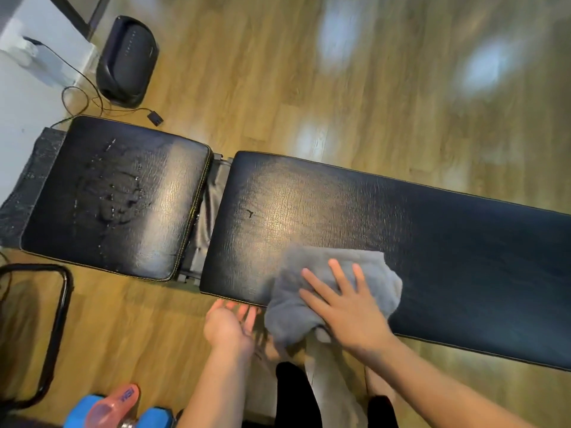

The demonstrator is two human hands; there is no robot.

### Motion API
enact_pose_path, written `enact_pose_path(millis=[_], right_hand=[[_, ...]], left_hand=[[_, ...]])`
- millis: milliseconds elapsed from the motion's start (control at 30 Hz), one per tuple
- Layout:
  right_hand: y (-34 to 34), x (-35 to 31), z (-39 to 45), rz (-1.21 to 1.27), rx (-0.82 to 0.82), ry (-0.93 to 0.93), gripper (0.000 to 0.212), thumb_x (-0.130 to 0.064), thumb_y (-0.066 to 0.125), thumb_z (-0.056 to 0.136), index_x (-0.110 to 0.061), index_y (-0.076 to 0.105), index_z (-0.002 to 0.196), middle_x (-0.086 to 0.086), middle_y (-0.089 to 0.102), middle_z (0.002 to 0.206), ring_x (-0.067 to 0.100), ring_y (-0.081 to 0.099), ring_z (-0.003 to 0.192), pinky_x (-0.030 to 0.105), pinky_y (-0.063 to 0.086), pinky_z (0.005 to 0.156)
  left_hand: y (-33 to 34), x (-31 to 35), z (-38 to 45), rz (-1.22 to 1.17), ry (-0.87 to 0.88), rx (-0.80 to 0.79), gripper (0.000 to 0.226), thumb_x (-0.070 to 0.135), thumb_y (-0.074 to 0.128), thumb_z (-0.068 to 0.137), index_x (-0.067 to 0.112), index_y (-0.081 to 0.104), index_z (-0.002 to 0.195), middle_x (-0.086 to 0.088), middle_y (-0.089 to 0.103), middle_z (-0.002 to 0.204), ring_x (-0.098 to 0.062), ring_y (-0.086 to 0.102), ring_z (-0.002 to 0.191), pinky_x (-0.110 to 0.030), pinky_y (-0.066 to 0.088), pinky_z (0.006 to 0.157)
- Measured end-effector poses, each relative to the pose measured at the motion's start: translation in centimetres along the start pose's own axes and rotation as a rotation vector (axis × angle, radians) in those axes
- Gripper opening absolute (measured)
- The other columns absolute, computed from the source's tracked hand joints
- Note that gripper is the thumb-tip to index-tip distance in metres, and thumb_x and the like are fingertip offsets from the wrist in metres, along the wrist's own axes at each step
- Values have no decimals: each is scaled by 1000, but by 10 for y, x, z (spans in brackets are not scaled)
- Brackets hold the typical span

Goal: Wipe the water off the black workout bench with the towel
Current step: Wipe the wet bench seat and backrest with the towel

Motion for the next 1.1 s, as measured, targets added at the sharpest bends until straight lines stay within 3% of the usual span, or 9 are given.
enact_pose_path(millis=[67, 233, 400, 600, 700, 833, 900, 1000, 1100], right_hand=[[3, 32, -17, -3, -54, 70, 84, -27, 84, 64, -28, 45, 138, 1, 34, 158, 53, 37, 135, 73, 32, 99], [-26, 97, 23, 86, -3, 378, 62, -32, 72, 85, -26, 46, 141, -1, 26, 161, 54, 28, 139, 76, 32, 99], [-68, 102, 136, 319, 44, 616, 40, -40, 43, 100, -32, 34, 139, -7, 1, 165, 51, 2, 146, 78, 9, 107], [-90, -6, 215, 227, -5, 345, 51, -15, 50, 96, -31, 34, 143, -3, -2, 165, 54, -5, 144, 81, 1, 103], [-74, -69, 179, 121, 24, 132, 45, -24, 57, 88, -27, 49, 132, 0, 21, 163, 56, 16, 142, 80, 12, 103], [-36, -70, 94, 55, 39, 44, 46, -27, 54, 80, -28, 56, 126, -1, 39, 156, 53, 38, 134, 76, 29, 99], [-22, -49, 51, -17, 11, -1, 55, -26, 51, 77, -28, 51, 132, 0, 38, 156, 53, 40, 133, 75, 33, 98], [-18, 14, 29, 11, -61, 148, 80, -20, 82, 64, -28, 47, 136, 2, 39, 155, 53, 42, 131, 73, 38, 93], [-39, 65, 59, 57, -27, 328, 70, -29, 76, 81, -28, 42, 142, 0, 28, 161, 54, 31, 137, 74, 34, 98]], left_hand=[[-1, 6, 5, 7, 6, 3, 40, 10, 26, 98, 13, 47, 132, -6, 56, 97, -26, 59, 94, -35, 51, 75], [2, 12, 2, -24, -22, -33, 31, 10, 31, 100, 9, 48, 125, -15, 53, 119, -30, 55, 113, -43, 44, 102], [1, 8, 3, -42, 25, -51, 39, 10, 32, 100, 10, 43, 137, -14, 50, 131, -31, 51, 111, -44, 47, 96], [-3, 14, 2, -47, -17, -51, 35, 14, 34, 100, 8, 45, 133, -15, 52, 124, -36, 52, 117, -49, 47, 100], [-4, 19, 0, -51, -50, -46, 36, 19, 28, 101, 6, 48, 129, -14, 51, 131, -35, 51, 120, -47, 45, 101], [-4, 28, 2, -68, -100, -57, 35, 26, 27, 102, 15, 55, 86, -15, 57, 114, -29, 55, 99, -37, 48, 79], [-6, 30, 6, -67, -92, -68, 38, 32, 25, 103, 14, 58, 98, -14, 54, 127, -28, 52, 108, -38, 45, 88], [-5, 31, 5, -43, -81, -80, 47, 35, 24, 103, 10, 40, 139, -12, 42, 147, -36, 45, 129, -46, 42, 104], [-4, 32, 5, -37, -76, -71, 43, 27, 27, 103, 9, 38, 140, -14, 44, 145, -37, 46, 127, -47, 44, 103]])
Point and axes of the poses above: each hand's wrist, its own z-axis towards the middle knuckle, its own y-axis out of the palm, x = y × z, the point moved 7 cm from there along z, towards the middle knuckle
